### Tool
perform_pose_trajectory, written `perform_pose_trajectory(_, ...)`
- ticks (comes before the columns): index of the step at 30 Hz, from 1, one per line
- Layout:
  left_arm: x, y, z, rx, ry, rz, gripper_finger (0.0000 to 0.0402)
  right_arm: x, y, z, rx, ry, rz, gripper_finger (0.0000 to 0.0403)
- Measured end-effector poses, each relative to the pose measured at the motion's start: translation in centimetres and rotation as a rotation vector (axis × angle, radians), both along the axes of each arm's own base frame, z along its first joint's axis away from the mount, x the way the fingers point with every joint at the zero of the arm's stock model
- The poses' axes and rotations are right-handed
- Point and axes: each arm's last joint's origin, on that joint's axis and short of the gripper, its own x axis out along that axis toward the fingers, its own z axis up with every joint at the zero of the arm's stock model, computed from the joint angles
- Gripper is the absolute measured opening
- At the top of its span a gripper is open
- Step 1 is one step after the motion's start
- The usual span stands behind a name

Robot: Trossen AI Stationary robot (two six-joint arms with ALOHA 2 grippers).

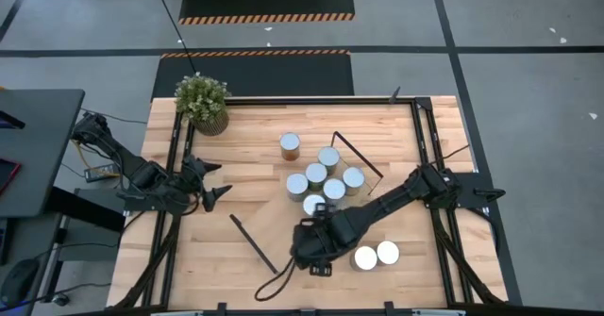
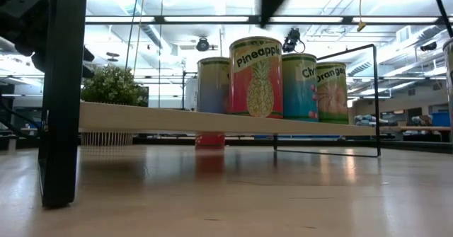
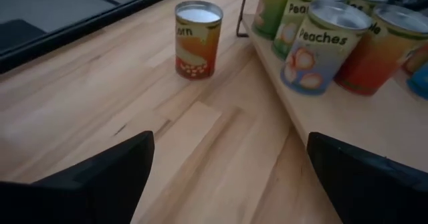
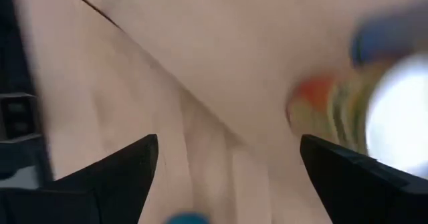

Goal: Pick and place cans onto a shelf
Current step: Put the canned pineapple on the shelf

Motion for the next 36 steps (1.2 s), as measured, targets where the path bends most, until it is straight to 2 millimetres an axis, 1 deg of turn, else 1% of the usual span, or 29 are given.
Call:
perform_pose_trajectory(3, 0.1, -0.1, 0.1, 0.008, -0.007, -0.016, 0.04, -1.2, 0.7, -1.4, -0.028, 0.074, -0.103, 0.0373)
perform_pose_trajectory(8, 0.1, -0.2, 0.1, 0.002, 0.004, -0.035, 0.04, -2.2, 1.3, -4.3, 0.019, 0.179, -0.231, 0.0373)
perform_pose_trajectory(13, 0.1, -0.2, 0.1, 0.005, 0.011, -0.044, 0.04, -3.0, 1.7, -5.9, 0.039, 0.246, -0.289, 0.0379)
perform_pose_trajectory(24, 0.1, -0.2, 0.1, 0.024, 0.02, -0.054, 0.04, -4.8, 3.6, -5.9, 0.005, 0.276, -0.306, 0.0377)
perform_pose_trajectory(36, 0.1, -0.2, 0.1, 0.01, 0.033, -0.074, 0.04, -5.3, 3.6, -5.9, -0.027, 0.311, -0.267, 0.0374)
